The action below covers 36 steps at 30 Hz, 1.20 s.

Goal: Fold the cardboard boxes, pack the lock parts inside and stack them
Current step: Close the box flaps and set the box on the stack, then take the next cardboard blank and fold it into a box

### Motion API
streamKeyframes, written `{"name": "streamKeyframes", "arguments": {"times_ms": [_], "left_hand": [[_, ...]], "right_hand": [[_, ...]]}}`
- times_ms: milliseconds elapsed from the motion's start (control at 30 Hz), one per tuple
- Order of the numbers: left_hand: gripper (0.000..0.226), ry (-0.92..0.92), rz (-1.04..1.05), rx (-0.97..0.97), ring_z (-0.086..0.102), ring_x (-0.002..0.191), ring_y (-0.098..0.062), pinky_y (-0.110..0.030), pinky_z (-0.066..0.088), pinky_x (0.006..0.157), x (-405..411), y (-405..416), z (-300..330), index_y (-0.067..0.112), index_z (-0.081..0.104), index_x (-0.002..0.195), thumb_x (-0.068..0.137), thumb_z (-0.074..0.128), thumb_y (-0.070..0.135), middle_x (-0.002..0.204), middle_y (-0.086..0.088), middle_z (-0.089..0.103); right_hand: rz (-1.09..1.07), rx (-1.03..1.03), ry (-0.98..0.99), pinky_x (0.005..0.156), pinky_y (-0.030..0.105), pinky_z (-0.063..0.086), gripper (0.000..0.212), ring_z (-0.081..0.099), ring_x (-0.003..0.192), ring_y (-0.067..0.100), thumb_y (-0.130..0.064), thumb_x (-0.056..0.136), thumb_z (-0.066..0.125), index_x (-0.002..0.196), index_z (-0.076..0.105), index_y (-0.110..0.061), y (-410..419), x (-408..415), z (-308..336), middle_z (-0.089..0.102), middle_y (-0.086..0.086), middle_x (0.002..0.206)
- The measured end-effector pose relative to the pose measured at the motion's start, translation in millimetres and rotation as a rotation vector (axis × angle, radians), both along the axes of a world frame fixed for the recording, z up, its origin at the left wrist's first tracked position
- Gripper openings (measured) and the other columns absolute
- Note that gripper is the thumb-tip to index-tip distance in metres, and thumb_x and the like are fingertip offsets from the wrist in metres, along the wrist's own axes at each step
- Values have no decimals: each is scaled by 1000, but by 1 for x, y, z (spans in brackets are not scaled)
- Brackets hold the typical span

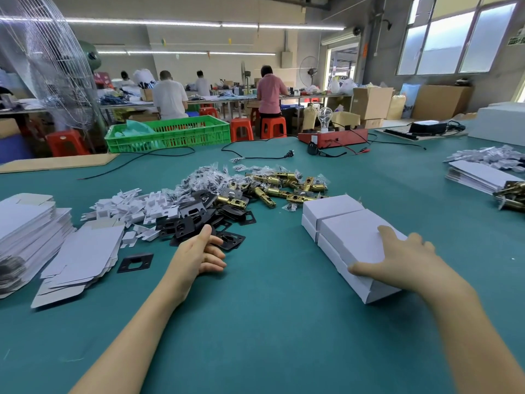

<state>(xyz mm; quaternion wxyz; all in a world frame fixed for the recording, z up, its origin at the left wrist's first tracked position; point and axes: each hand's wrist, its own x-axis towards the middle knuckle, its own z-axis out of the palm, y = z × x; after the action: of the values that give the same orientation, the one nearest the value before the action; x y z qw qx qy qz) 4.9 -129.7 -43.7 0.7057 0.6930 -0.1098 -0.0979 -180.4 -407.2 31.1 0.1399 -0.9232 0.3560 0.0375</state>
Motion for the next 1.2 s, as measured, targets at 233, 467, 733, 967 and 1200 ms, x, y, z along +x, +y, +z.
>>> {"name": "streamKeyframes", "arguments": {"times_ms": [233, 467, 733, 967, 1200], "left_hand": [[49, -43, 5, 44, 66, 56, -20, -25, 55, 53, 2, 1, -4, 1, 66, 94, 96, 49, 47, 65, -7, 67], [37, -63, 12, 56, 63, 54, -16, -23, 53, 53, 1, 0, -4, 1, 64, 91, 102, 47, 33, 65, -8, 64], [25, -139, 69, 209, 60, 58, -7, -19, 51, 58, 5, 1, -9, 9, 69, 86, 100, 53, 20, 67, 4, 65], [14, -135, 134, 92, 68, 64, -17, -28, 56, 57, -5, 2, 3, 12, 63, 94, 100, 50, 8, 71, 0, 67], [17, -308, 792, 576, 56, 97, -26, -37, 43, 81, 13, 60, 22, 16, 62, 102, 99, 47, 22, 111, -9, 64]], "right_hand": [[272, -289, -322, 65, 34, 35, 45, 43, 85, 24, -59, 89, 47, 93, 43, -15, 58, 22, 21, 50, 5, 95], [634, 68, -330, 50, 27, 29, 42, 49, 71, 31, -34, 91, 51, 57, 38, -13, 145, 108, -28, 47, 4, 61], [654, -1, -531, 61, 31, 32, 40, 60, 85, 33, -37, 97, 36, 71, 59, -18, 161, 136, -75, 68, 9, 86], [612, 96, -538, 49, 28, 24, 52, 46, 67, 22, -45, 97, 38, 53, 38, -17, 151, 148, -79, 43, -5, 55], [549, 201, -553, 46, 28, 21, 46, 34, 55, 19, -38, 95, 43, 57, 30, -15, 149, 152, -79, 35, -1, 51]]}}
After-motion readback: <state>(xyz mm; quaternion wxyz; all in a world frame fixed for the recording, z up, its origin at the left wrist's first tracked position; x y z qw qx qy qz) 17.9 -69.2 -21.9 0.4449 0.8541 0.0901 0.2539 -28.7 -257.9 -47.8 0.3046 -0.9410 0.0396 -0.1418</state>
